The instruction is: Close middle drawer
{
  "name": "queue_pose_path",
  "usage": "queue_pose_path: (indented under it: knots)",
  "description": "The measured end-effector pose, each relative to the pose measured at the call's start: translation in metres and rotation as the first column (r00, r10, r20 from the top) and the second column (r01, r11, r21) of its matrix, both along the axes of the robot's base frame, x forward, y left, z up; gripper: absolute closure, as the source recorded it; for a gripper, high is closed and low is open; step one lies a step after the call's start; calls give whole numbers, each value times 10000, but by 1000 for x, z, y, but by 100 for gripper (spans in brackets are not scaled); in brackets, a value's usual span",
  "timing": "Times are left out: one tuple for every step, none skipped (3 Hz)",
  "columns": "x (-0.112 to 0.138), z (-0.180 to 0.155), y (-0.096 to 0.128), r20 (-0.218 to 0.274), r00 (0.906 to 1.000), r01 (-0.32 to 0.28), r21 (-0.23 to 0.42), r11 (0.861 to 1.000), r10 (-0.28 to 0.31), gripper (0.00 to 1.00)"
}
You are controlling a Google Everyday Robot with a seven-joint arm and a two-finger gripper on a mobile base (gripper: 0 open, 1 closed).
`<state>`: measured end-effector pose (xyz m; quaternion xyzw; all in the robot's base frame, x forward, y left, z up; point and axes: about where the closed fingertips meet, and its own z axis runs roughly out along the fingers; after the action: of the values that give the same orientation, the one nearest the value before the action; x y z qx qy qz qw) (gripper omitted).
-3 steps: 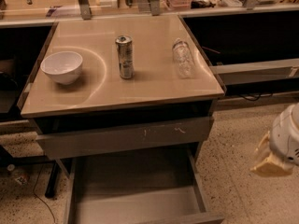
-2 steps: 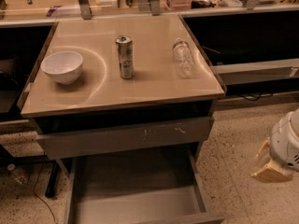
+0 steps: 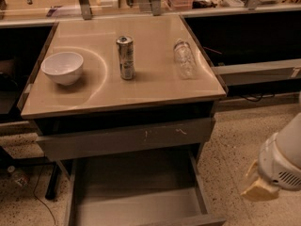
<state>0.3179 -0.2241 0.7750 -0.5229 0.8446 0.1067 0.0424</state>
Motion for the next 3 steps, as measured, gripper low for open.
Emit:
queue_pose_path:
  knots:
    - [-22, -78, 18, -1217, 9922, 341, 452, 9984, -284, 100]
    - [-33, -147, 34, -2030, 9779, 632, 599, 9962, -499, 100]
    - [-38, -186, 48, -2532, 9659, 769, 847, 9934, -532, 100]
